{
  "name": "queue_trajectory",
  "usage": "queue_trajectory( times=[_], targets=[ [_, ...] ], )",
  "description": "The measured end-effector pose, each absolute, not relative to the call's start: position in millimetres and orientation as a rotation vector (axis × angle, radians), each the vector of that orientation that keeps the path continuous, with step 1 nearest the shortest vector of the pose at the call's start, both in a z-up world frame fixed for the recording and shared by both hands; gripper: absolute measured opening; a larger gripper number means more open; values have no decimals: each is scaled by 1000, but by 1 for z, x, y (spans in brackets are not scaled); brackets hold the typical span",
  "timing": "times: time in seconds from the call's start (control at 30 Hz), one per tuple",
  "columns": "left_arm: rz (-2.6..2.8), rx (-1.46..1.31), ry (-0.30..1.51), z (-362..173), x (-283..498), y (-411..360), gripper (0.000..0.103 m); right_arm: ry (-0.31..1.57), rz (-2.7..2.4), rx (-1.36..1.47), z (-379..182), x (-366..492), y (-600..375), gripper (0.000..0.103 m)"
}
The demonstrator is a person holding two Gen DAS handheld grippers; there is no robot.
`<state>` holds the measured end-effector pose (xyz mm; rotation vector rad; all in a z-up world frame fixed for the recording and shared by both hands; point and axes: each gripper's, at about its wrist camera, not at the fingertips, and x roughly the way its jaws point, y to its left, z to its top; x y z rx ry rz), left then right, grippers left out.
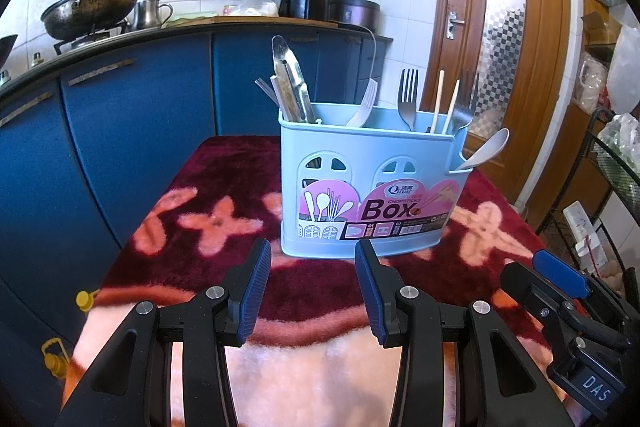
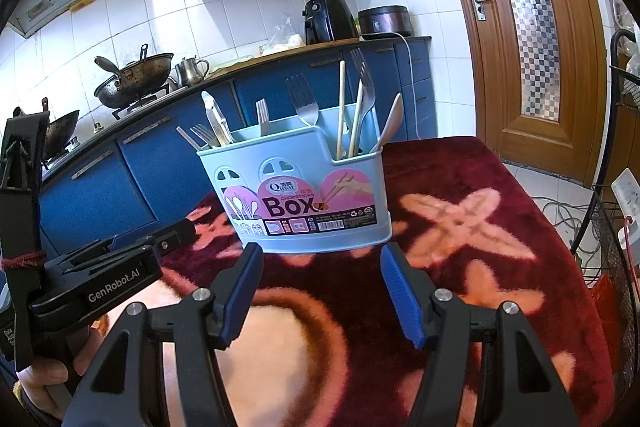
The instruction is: Organize utensils
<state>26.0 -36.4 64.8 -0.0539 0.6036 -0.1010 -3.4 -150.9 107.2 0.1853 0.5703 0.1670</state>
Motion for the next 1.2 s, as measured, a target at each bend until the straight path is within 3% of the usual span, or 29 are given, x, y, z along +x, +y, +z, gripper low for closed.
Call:
queue_trajectory(
  times=[1.2],
  targets=[
    [-101,-70,577,80,5,-31,45,546,177,170,120,-13,-151,64]
  ],
)
